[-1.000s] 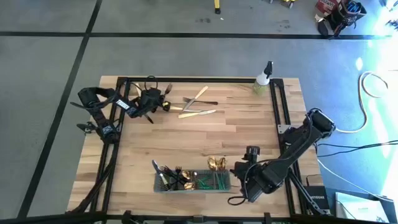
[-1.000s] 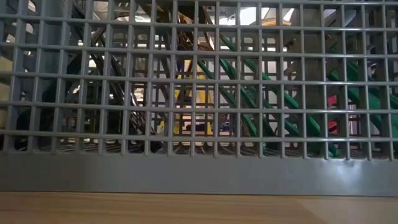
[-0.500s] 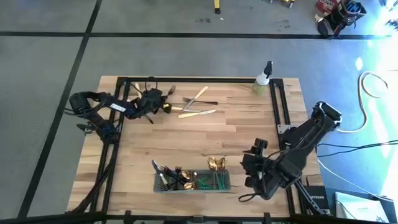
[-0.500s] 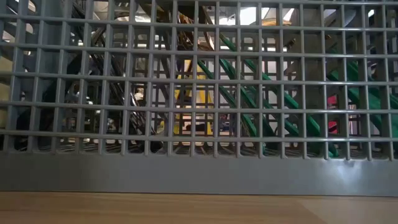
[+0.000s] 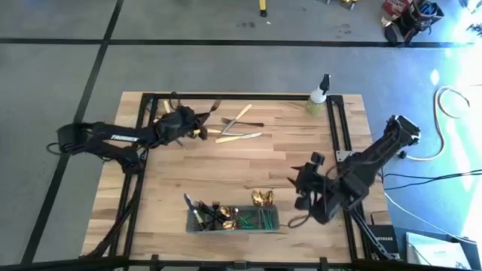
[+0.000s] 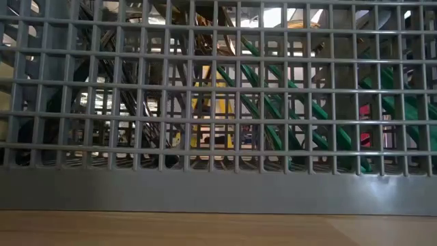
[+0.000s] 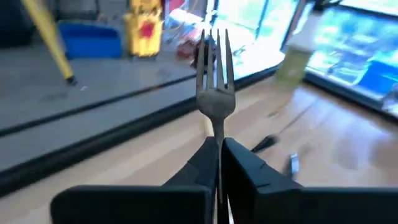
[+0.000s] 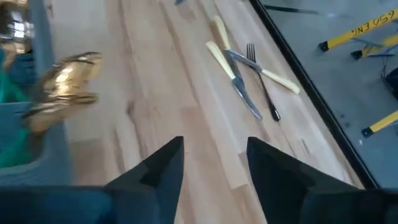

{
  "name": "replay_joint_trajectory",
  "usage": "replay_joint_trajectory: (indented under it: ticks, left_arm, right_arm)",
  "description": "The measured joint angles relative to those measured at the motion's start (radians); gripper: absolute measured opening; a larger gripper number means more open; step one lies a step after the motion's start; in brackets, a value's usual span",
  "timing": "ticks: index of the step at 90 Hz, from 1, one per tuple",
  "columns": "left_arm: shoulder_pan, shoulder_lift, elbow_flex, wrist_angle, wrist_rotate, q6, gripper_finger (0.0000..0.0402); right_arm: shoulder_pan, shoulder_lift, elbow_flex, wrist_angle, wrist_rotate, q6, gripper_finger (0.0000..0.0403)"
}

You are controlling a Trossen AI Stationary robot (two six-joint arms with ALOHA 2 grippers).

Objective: Sort silverware
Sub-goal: Put the left black fork into the gray cutlery rack

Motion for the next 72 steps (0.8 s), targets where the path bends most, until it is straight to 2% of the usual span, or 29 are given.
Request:
replay_joint_trajectory:
  ticks: [21, 34, 50, 58, 72]
  left_arm:
    - [-0.096, -0.107, 0.005, 0.0, -0.009, 0.07, 0.0003]
    - [-0.167, -0.117, 0.042, 0.0, -0.035, 0.143, 0.0003]
    - [-0.268, -0.117, 0.101, 0.001, -0.115, 0.275, 0.0003]
    - [-0.323, -0.117, 0.126, 0.002, -0.185, 0.359, 0.0003]
    - [-0.419, -0.113, 0.143, 0.056, -0.267, 0.437, 0.0003]
  right_arm:
    - [-0.205, -0.168, -0.22, 0.43, -0.09, -0.278, 0.0151]
    - [-0.369, -0.208, -0.342, 0.783, -0.268, -0.412, 0.0151]
    - [-0.543, -0.2, -0.471, 1.183, -0.484, -0.406, 0.0151]
    - [-0.592, -0.194, -0.512, 1.319, -0.519, -0.349, 0.0151]
    - [-0.61, -0.194, -0.521, 1.426, -0.555, -0.328, 0.0151]
